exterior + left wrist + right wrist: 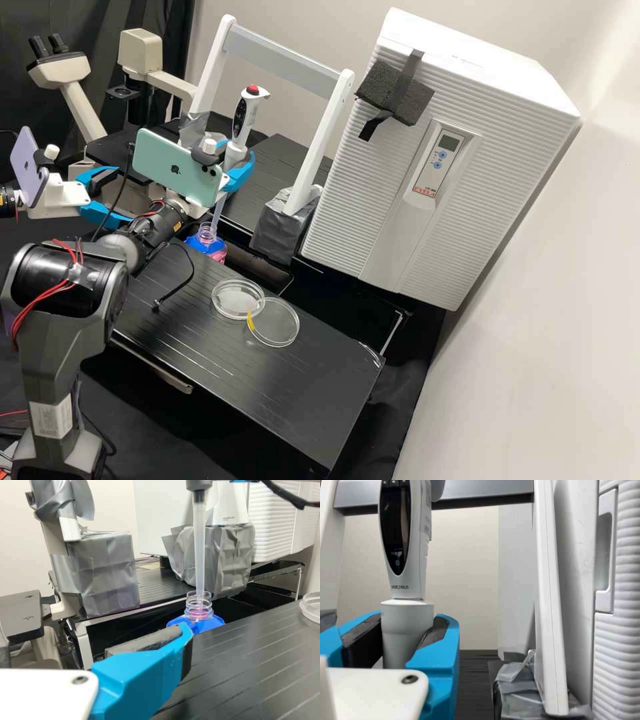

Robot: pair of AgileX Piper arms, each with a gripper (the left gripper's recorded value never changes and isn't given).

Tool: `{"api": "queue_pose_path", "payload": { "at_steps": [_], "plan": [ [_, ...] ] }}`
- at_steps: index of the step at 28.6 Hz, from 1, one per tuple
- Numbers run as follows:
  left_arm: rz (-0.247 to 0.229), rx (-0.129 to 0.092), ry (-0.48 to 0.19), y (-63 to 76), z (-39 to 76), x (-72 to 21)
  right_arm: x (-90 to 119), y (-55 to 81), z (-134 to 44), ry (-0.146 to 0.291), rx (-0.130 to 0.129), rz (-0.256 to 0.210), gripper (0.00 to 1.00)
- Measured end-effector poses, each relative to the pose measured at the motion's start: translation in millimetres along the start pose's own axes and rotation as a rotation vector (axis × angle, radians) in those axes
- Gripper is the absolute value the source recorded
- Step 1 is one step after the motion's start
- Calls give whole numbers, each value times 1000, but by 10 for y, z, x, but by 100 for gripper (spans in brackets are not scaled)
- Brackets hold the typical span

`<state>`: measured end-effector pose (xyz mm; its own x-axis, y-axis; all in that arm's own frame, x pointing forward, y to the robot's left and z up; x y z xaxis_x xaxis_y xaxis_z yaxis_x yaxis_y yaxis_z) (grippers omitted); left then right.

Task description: Use the pipette

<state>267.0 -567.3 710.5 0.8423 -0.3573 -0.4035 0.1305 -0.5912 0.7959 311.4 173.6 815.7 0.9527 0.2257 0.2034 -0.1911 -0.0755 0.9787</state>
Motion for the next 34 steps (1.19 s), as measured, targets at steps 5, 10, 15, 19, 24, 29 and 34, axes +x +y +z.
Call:
{"api": "queue_pose_path", "payload": {
  "at_steps": [5,10,15,19,24,29,34],
  "plan": [
    [0,0,0,0,0,0,-7,-13,-1,-1,7,-8,0],
    [0,0,0,0,0,0,-63,-94,6,-4,6,-33,0],
    [-7,0,-1,-21,4,7,-80,-214,56,-10,-7,-54,0],
    [-25,0,-7,-74,21,22,-77,-256,88,-19,-13,-64,0],
    [-35,0,-20,-104,63,29,-113,-261,100,-13,-18,-50,0],
    [-61,1,-30,-183,94,49,-116,-257,97,-10,-17,-43,0],
    [-65,1,-32,-197,99,52,-125,-247,95,-9,-17,-40,0]
  ]
}}
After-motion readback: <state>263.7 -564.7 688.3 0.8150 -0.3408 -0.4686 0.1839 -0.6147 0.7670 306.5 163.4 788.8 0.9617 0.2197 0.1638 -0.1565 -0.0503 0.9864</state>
